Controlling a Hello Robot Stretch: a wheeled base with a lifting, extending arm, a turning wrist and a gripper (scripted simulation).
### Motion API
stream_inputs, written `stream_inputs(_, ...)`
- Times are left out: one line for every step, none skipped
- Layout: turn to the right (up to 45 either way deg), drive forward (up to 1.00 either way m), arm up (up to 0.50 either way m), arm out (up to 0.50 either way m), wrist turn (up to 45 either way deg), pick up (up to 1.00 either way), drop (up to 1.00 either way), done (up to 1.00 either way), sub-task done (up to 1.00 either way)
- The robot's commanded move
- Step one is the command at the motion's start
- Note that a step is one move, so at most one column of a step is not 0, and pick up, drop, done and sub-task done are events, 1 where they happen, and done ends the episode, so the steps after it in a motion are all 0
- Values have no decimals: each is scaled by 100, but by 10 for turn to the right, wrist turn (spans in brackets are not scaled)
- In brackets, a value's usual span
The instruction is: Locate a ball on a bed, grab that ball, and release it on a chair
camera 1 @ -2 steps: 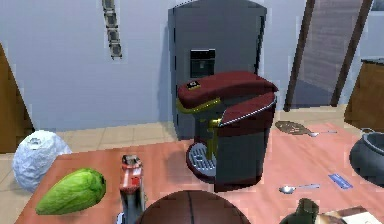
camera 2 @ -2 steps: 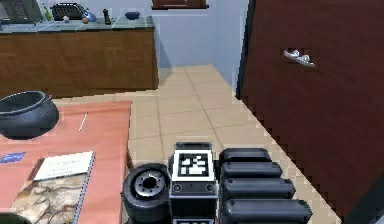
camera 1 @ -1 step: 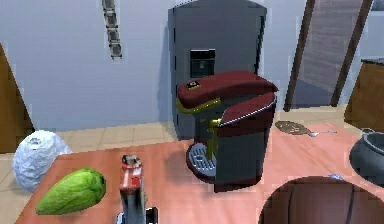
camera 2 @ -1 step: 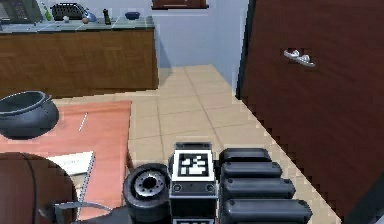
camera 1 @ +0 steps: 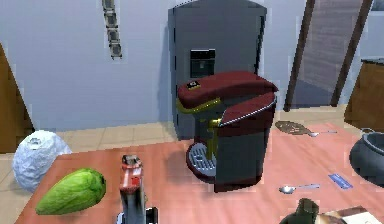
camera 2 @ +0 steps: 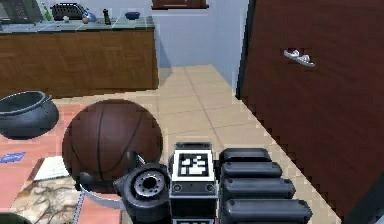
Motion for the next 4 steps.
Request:
stream_inputs(0,0,0,0,180,0,0,0,0)
stream_inputs(0,0,-42,0,0,0,0,0,0)
stream_inputs(0,0,-32,0,0,0,0,0,0)
stream_inputs(0,0,0,0,0,0,100,0,0)
